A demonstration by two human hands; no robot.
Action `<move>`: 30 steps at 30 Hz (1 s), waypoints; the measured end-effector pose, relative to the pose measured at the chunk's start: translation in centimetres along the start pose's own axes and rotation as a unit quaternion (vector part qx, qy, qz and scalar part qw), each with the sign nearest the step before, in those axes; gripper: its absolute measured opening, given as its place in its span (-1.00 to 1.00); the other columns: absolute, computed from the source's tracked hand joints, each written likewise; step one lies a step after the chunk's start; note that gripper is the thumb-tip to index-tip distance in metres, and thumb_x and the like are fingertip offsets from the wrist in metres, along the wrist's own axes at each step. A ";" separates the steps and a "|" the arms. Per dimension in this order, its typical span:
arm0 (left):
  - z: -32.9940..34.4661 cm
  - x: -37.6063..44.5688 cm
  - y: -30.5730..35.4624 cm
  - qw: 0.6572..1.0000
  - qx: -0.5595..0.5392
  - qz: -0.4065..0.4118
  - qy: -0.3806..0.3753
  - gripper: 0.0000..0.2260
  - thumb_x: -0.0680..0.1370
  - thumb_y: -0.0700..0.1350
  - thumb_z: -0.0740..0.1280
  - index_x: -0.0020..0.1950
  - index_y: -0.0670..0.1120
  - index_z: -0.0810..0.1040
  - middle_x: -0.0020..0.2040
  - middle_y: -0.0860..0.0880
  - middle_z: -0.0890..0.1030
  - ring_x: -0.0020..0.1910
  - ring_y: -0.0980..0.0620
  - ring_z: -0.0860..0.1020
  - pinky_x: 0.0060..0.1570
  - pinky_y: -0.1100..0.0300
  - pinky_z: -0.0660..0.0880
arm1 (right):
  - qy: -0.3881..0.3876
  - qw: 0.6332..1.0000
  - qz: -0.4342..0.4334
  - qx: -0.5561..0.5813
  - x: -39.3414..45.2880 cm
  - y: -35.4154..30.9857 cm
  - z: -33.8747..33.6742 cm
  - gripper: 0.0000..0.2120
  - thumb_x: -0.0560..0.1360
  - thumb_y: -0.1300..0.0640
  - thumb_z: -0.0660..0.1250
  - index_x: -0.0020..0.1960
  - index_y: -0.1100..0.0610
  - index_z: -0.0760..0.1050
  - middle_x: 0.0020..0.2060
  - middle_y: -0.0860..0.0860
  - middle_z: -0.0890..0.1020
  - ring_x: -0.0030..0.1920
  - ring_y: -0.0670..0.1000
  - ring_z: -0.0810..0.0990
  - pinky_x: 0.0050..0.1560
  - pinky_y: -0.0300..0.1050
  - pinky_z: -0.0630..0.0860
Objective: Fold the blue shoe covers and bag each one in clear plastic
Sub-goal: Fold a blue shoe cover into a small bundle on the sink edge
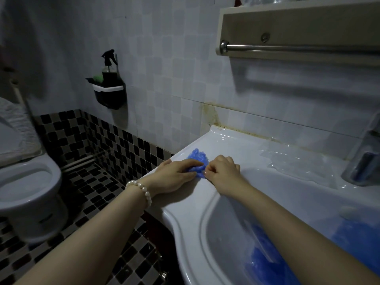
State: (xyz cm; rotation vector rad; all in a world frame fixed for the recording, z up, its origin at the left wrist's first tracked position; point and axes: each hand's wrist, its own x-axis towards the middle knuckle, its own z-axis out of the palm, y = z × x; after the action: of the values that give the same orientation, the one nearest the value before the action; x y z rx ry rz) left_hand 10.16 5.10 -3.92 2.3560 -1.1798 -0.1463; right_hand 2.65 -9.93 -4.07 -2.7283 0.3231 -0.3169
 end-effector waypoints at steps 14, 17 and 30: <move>1.2 -0.1 -1.2 0.991 -0.105 0.008 0.084 -0.88 0.38 0.10 0.33 -0.19 0.18 0.40 0.11 0.09 0.63 0.16 0.06 0.56 0.16 -0.01 0.47 | -0.057 0.996 0.067 -0.033 0.6 -0.6 -0.7 -0.72 0.56 0.06 0.13 -0.33 0.05 0.34 -0.07 0.03 0.52 0.11 0.10 0.41 -0.03 -0.05 0.19; 1.2 0.0 -1.0 0.989 -0.113 0.013 0.091 -0.91 0.40 0.05 0.33 -0.22 0.18 0.41 0.13 0.06 0.63 0.18 0.05 0.56 0.18 -0.01 0.47 | -0.056 0.995 0.065 -0.054 0.6 -1.0 -0.7 -0.80 0.59 0.05 0.09 -0.15 0.03 0.42 -0.05 0.03 0.49 0.10 0.09 0.39 -0.01 -0.05 0.19; 1.2 0.2 -1.5 0.986 -0.146 0.010 0.084 -0.80 0.49 -0.15 0.40 -0.28 0.10 0.50 0.11 0.07 0.63 0.15 0.10 0.57 0.23 0.01 0.44 | 0.034 0.987 -0.118 0.100 -0.1 1.3 -0.2 -0.97 0.46 0.16 0.40 -0.15 0.11 0.59 -0.16 -0.05 0.42 -0.07 -0.01 0.45 -0.01 -0.20 0.41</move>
State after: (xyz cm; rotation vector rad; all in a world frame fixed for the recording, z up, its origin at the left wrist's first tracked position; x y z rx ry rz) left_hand 11.00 5.20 -5.61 2.0573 -1.0238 -0.1033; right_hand 2.28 -11.11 -4.44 -2.5611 -0.0164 -0.4811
